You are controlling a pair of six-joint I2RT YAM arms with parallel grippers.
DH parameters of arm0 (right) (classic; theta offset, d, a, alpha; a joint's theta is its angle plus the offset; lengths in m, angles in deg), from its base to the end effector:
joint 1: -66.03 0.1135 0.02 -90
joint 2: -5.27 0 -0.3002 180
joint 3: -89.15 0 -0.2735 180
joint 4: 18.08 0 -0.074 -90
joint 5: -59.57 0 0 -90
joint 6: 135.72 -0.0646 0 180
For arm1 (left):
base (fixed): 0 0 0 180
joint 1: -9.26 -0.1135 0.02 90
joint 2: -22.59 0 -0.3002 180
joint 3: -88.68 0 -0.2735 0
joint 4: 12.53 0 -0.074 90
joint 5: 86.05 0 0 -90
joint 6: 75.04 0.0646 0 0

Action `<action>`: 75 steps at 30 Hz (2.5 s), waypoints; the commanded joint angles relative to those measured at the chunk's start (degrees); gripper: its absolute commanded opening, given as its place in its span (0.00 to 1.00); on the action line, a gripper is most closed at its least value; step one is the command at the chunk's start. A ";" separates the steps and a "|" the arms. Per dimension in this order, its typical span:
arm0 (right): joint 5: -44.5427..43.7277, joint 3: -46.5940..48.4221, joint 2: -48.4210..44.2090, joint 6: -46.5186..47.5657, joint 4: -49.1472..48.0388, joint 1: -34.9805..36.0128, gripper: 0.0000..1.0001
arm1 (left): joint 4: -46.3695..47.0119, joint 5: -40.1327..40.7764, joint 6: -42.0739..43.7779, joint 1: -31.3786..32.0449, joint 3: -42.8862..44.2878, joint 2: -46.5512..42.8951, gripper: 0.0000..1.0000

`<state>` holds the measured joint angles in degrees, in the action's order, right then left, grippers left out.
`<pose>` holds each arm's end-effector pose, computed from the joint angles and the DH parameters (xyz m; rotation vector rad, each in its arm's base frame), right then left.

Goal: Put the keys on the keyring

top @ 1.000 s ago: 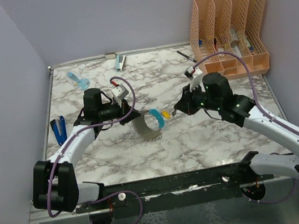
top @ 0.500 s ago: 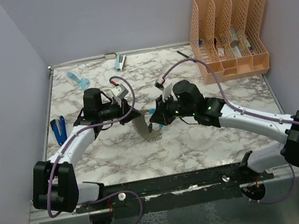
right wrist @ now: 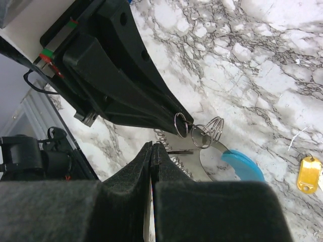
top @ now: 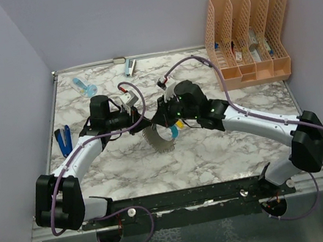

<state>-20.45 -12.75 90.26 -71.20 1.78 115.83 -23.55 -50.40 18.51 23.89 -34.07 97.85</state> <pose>0.2420 0.3037 0.3178 -0.5733 2.1045 0.9697 0.2783 -0.1269 0.2651 0.8806 1.8130 -1.0955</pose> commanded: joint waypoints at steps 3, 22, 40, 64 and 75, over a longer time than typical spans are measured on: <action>-2.78 3.20 1.79 0.00 -0.53 0.34 0.01 | 1.12 -0.65 -1.35 -0.22 0.76 -1.57 0.00; -5.18 4.48 4.31 0.16 1.49 0.38 0.01 | 0.80 -0.94 -1.62 -0.26 0.95 -1.54 0.00; -8.20 3.38 3.74 -0.66 2.51 0.38 0.01 | 0.90 -1.28 -1.45 -0.23 0.77 -1.79 0.00; -11.37 -0.26 0.40 -1.51 3.76 0.38 0.01 | 0.98 -2.08 -1.59 -0.31 0.77 -2.03 0.00; -11.48 -1.21 -0.54 -1.67 3.48 0.36 0.01 | 2.04 -4.85 -2.96 -0.39 0.70 -1.39 0.00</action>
<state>-30.00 -13.01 92.03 -72.53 5.01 115.97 -23.53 -51.36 16.98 23.85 -34.07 97.70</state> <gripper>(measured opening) 0.017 0.102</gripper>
